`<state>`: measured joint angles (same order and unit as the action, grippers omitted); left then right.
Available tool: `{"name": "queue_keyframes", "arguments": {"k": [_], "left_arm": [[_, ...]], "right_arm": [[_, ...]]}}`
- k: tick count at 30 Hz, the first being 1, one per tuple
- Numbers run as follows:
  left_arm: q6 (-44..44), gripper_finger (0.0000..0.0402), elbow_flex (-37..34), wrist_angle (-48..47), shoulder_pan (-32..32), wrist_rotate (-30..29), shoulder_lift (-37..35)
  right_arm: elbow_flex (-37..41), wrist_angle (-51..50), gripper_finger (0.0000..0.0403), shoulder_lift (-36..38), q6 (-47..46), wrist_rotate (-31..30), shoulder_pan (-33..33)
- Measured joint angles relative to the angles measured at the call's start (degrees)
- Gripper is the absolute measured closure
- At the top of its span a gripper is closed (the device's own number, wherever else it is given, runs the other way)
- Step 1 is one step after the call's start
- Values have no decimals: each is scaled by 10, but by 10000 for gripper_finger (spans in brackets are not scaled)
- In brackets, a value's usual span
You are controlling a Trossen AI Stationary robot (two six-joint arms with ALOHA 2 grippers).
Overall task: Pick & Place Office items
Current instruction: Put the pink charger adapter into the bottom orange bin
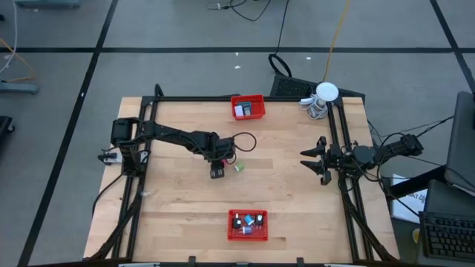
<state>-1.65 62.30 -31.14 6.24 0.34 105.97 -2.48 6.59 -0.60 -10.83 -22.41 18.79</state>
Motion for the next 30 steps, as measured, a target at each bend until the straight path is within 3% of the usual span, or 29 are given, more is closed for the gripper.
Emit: {"name": "queue_keyframes", "arguments": {"k": [7,23,30], "left_arm": [[-3,248,0,4,0,0,0],[-19,247,-1,12,-22,-44,-6],[-36,247,-1,-3,-51,-51,-52]], "right_arm": [[0,0,238,0,0,0,0],[0,0,238,0,0,0,0],[0,0,238,0,0,0,0]]}}
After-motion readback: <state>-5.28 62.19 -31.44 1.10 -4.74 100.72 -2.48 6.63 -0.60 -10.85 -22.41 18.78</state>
